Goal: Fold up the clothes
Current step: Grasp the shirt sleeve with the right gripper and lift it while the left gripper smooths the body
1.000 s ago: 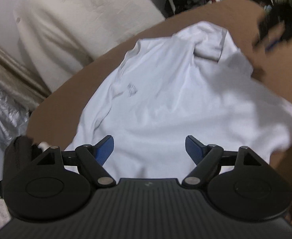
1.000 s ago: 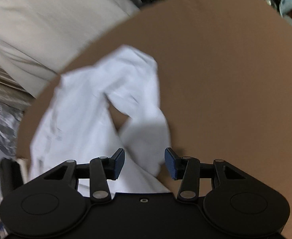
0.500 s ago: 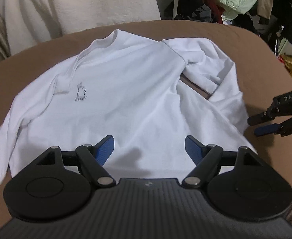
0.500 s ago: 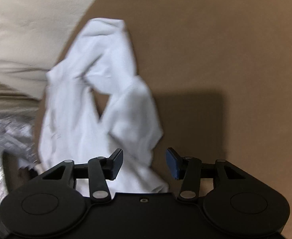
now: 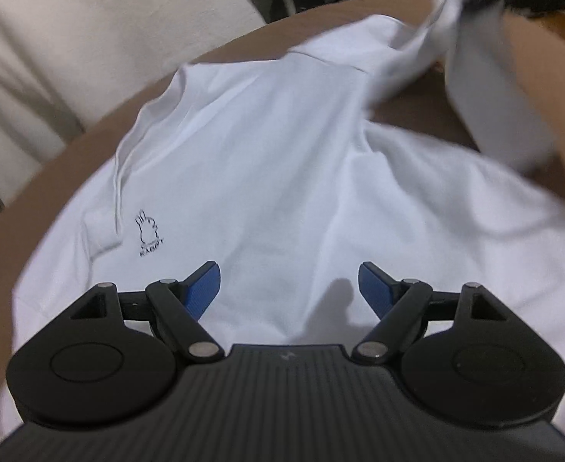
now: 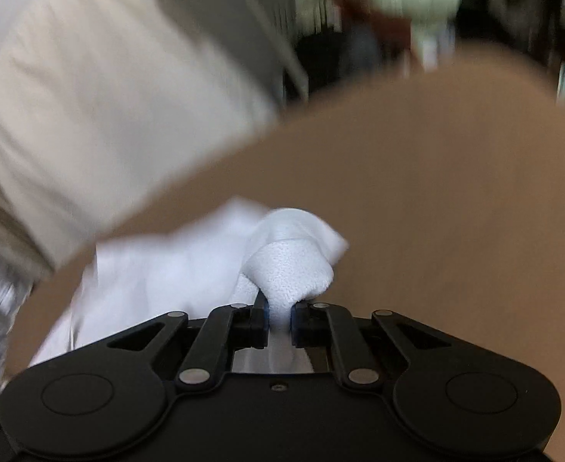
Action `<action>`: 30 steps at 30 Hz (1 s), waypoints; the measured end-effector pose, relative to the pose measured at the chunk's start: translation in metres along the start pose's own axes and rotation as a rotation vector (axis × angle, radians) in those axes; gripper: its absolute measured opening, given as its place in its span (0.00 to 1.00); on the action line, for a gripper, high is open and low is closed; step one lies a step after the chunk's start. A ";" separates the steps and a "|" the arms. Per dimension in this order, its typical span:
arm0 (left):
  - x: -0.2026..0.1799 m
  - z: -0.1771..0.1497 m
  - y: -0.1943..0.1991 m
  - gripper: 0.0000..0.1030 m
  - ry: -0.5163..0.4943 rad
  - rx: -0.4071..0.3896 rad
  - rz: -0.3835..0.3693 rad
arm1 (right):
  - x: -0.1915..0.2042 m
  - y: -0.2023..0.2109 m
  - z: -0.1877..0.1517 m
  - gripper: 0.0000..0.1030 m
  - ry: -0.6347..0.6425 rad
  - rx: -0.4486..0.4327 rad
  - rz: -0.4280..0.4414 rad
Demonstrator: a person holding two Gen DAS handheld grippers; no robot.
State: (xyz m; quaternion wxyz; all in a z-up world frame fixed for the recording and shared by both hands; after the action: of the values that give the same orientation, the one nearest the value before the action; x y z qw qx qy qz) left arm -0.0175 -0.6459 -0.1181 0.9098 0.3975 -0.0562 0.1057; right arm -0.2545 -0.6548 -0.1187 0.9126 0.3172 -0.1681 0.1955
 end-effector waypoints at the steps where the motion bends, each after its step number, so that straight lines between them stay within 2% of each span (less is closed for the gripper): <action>1: 0.003 -0.001 -0.003 0.77 0.004 0.009 -0.023 | 0.004 0.007 0.021 0.11 0.068 -0.075 -0.055; 3: 0.004 -0.007 -0.014 0.77 -0.085 0.069 -0.029 | 0.008 0.003 0.047 0.12 0.186 -0.107 -0.177; 5: 0.008 -0.007 -0.021 0.77 -0.125 0.070 -0.030 | 0.008 -0.014 0.047 0.12 0.208 -0.071 -0.213; 6: 0.011 -0.005 -0.023 0.77 -0.109 0.054 -0.035 | 0.006 -0.022 0.044 0.13 0.216 -0.066 -0.233; 7: 0.016 -0.001 -0.024 0.77 -0.076 0.036 -0.042 | 0.004 -0.031 0.040 0.19 0.226 -0.059 -0.256; 9: 0.023 0.009 -0.028 0.77 -0.001 -0.006 -0.065 | -0.005 -0.049 0.025 0.35 0.302 -0.014 -0.398; 10: 0.024 0.014 -0.029 0.77 0.033 -0.028 -0.078 | -0.012 -0.054 0.020 0.35 0.343 0.011 -0.482; 11: 0.025 0.019 -0.031 0.77 0.066 -0.050 -0.091 | -0.018 -0.054 0.017 0.35 0.363 0.016 -0.525; 12: 0.022 0.026 -0.034 0.77 0.093 -0.067 -0.111 | -0.025 -0.053 0.015 0.36 0.381 0.022 -0.564; 13: 0.019 0.033 -0.037 0.77 0.119 -0.085 -0.131 | -0.031 -0.047 0.015 0.36 0.372 0.024 -0.562; 16: 0.003 0.052 -0.045 0.77 0.153 -0.127 -0.217 | -0.042 -0.023 0.016 0.38 0.294 0.011 -0.471; 19: -0.018 0.066 -0.059 0.77 0.136 -0.135 -0.273 | -0.046 -0.001 0.008 0.38 0.188 0.015 -0.305; 20: -0.028 0.067 -0.067 0.77 0.101 -0.080 -0.284 | -0.045 0.003 0.005 0.38 0.163 0.030 -0.237; 21: -0.038 0.068 -0.075 0.86 0.066 -0.026 -0.294 | -0.042 0.008 0.003 0.38 0.155 0.039 -0.171; 22: -0.047 0.069 -0.082 0.87 0.031 0.029 -0.303 | -0.035 0.014 0.003 0.38 0.167 0.019 -0.120; 23: -0.056 0.068 -0.090 0.87 -0.028 0.070 -0.252 | -0.027 0.020 0.005 0.38 0.190 -0.019 -0.094; 24: -0.065 0.069 -0.091 0.87 -0.080 0.061 -0.208 | -0.018 0.025 0.006 0.39 0.214 -0.052 -0.066; 26: -0.075 0.072 -0.094 0.87 -0.153 0.008 -0.176 | 0.000 0.032 0.000 0.41 0.273 -0.043 0.011; 28: -0.073 0.075 -0.102 0.73 -0.133 -0.004 -0.117 | 0.019 0.034 -0.014 0.57 0.366 0.027 0.101; 30: -0.061 0.077 -0.106 0.71 -0.033 0.018 -0.114 | 0.036 0.029 -0.035 0.64 0.502 0.094 0.120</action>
State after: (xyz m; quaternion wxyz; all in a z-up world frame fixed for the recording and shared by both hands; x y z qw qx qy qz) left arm -0.0529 -0.7813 -0.1523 0.9097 0.4098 -0.0476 0.0479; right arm -0.2308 -0.6025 -0.1140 0.8968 0.2901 0.0544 0.3296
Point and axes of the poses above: each gripper's, at about its wrist camera, not at the fingertips, and y roughly against the way its jaws point, x to its left, z to its top, the point moved 4 cm from there along -y, roughly the way its jaws point, and after that the axes turned 11 degrees about -x, right-handed, at the moved point
